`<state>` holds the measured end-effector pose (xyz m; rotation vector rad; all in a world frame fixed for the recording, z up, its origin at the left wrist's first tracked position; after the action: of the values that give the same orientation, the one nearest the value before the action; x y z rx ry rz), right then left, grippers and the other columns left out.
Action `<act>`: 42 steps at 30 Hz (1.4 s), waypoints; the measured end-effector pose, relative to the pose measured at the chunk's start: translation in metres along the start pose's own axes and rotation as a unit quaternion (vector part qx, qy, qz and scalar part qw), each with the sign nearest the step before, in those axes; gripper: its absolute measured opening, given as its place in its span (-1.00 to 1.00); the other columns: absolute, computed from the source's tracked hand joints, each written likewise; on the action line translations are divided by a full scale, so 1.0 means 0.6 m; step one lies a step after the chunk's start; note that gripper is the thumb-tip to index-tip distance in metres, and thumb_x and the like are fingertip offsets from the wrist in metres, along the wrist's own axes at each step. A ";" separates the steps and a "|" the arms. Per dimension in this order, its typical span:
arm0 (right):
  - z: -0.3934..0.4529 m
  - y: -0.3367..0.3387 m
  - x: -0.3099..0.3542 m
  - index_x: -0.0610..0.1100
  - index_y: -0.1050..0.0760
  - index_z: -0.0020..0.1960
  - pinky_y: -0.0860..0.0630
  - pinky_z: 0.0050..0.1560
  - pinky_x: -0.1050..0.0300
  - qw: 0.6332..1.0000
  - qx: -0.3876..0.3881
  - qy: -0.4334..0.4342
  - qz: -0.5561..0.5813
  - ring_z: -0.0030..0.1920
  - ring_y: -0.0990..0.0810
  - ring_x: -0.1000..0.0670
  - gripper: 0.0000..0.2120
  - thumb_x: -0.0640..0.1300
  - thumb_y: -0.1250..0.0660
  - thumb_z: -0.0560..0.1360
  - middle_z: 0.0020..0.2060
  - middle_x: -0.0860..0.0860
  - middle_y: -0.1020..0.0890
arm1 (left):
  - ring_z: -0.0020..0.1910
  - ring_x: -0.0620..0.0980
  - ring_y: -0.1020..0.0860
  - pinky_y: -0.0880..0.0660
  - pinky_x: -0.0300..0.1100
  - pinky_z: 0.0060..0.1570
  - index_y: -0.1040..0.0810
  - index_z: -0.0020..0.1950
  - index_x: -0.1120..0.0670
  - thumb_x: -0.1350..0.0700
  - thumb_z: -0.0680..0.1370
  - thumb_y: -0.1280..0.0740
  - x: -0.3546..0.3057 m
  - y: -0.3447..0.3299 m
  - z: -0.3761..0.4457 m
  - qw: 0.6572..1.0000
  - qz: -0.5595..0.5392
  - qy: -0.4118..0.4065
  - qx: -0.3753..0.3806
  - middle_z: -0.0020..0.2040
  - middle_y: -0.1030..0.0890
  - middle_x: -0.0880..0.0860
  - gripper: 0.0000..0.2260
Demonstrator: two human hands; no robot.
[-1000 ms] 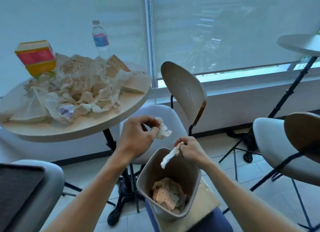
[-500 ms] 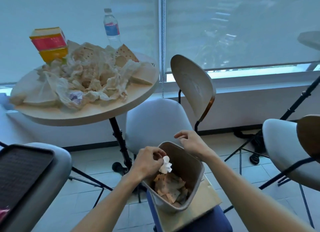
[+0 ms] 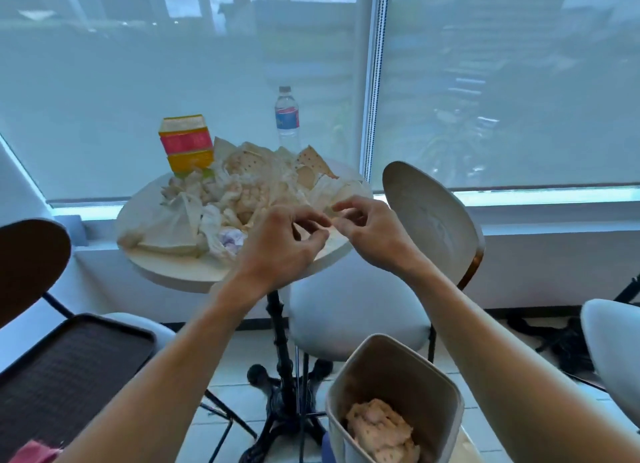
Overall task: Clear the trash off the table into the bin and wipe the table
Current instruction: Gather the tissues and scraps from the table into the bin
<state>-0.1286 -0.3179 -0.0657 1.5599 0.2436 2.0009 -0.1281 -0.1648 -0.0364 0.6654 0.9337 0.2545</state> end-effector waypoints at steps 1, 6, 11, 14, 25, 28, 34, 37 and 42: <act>0.012 -0.015 0.012 -0.01 -0.59 0.13 -0.46 -0.21 0.39 1.000 0.005 0.010 -0.027 -0.24 -0.55 0.15 -0.80 -0.15 -0.35 0.52 -0.23 0.05 -0.62 | -0.31 -0.26 -0.54 -0.44 -0.42 -0.28 -0.66 -0.05 -0.08 0.07 0.49 -0.42 0.006 0.024 0.011 1.000 0.004 0.001 -0.014 -0.23 -0.63 -0.19 -0.92; 0.053 -0.088 0.047 0.04 -0.44 0.38 -0.46 0.13 0.05 0.978 0.065 0.046 -0.193 -0.05 -0.50 0.00 -0.58 -0.06 -0.34 0.53 -0.09 -0.02 -0.53 | -0.37 -0.31 -0.53 -0.39 -0.44 -0.34 -0.67 -0.09 -0.08 0.08 0.48 -0.45 0.045 0.105 0.052 0.997 0.037 0.015 -0.065 -0.25 -0.62 -0.21 -0.94; 0.079 -0.103 0.068 -0.08 -0.62 0.11 -0.52 0.08 0.01 0.960 0.050 0.038 -0.274 0.06 -0.59 -0.11 -0.78 -0.18 -0.29 0.51 0.04 -0.09 -0.63 | -0.36 -0.29 -0.54 -0.43 -0.35 -0.28 -0.68 -0.07 -0.04 0.12 0.47 -0.46 0.090 0.133 0.069 0.998 0.034 0.033 -0.050 -0.24 -0.63 -0.17 -0.92; 0.092 -0.085 0.106 -0.10 -0.65 0.03 -0.47 -0.10 0.21 0.973 -0.015 0.053 -0.225 -0.11 -0.60 0.02 -0.81 -0.22 -0.29 0.50 -0.09 -0.04 -0.68 | -0.32 -0.25 -0.56 -0.49 -0.30 -0.23 -0.67 -0.02 -0.04 0.13 0.48 -0.45 0.111 0.144 0.075 0.998 0.012 0.038 -0.048 -0.19 -0.63 -0.16 -0.89; 0.141 -0.094 0.209 -0.13 -0.53 0.03 -0.47 -0.31 0.35 0.995 0.045 0.028 0.081 -0.26 -0.58 0.12 -0.87 -0.24 -0.40 0.51 -0.20 -0.02 -0.63 | -0.14 -0.07 -0.67 -0.59 -0.25 -0.17 -0.45 0.40 -0.01 0.13 0.52 -0.39 0.127 0.149 0.107 0.953 -0.300 0.045 -0.001 0.00 -0.64 0.06 -0.56; 0.142 -0.106 0.219 -0.12 -0.56 -0.05 -0.46 -0.21 0.22 0.989 0.083 0.016 0.119 -0.18 -0.58 0.07 -0.91 -0.27 -0.40 0.50 -0.16 -0.03 -0.63 | -0.11 -0.07 -0.68 -0.59 -0.24 -0.14 -0.53 0.28 0.03 0.23 0.54 -0.35 0.113 0.150 0.115 0.924 -0.383 0.010 -0.004 -0.02 -0.68 0.08 -0.68; 0.145 -0.070 0.192 -0.02 -0.64 -0.01 -0.48 -0.21 0.27 0.999 0.034 0.008 0.031 -0.21 -0.55 0.09 -0.93 -0.14 -0.41 0.51 -0.19 0.00 -0.62 | -0.17 -0.07 -0.68 -0.60 -0.25 -0.15 -0.64 -0.02 0.08 0.30 0.54 -0.35 0.115 0.189 0.136 0.909 -0.406 -0.008 -0.094 -0.22 -0.72 -0.04 -0.85; 0.137 -0.066 0.141 0.00 -0.61 0.11 -0.51 -0.08 0.18 0.994 0.061 -0.027 -0.087 -0.17 -0.55 0.07 -0.80 -0.16 -0.43 0.49 -0.14 0.01 -0.58 | -0.31 -0.16 -0.64 -0.56 -0.32 -0.26 -0.63 -0.06 0.03 0.30 0.52 -0.38 0.114 0.210 0.144 0.914 -0.388 -0.007 -0.118 -0.30 -0.69 -0.10 -0.83; 0.102 -0.110 0.088 0.04 -0.55 0.24 -0.47 -0.02 0.25 0.969 0.171 -0.078 -0.160 -0.03 -0.57 0.10 -0.64 -0.02 -0.47 0.46 0.00 0.04 -0.59 | -0.38 -0.17 -0.60 -0.49 -0.33 -0.34 -0.63 -0.08 0.00 0.25 0.51 -0.41 0.099 0.227 0.147 0.926 -0.355 -0.029 -0.127 -0.35 -0.68 -0.11 -0.85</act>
<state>-0.0574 -0.2480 -0.0352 1.7447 0.7601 1.6363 -0.0117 -0.0677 0.0464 0.0675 1.0057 -0.2879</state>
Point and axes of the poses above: each hand's wrist, its own z-axis towards the middle knuckle, its own y-axis out of the back of the hand, x = y × z, the point moved 9 cm from there along z, towards the middle knuckle
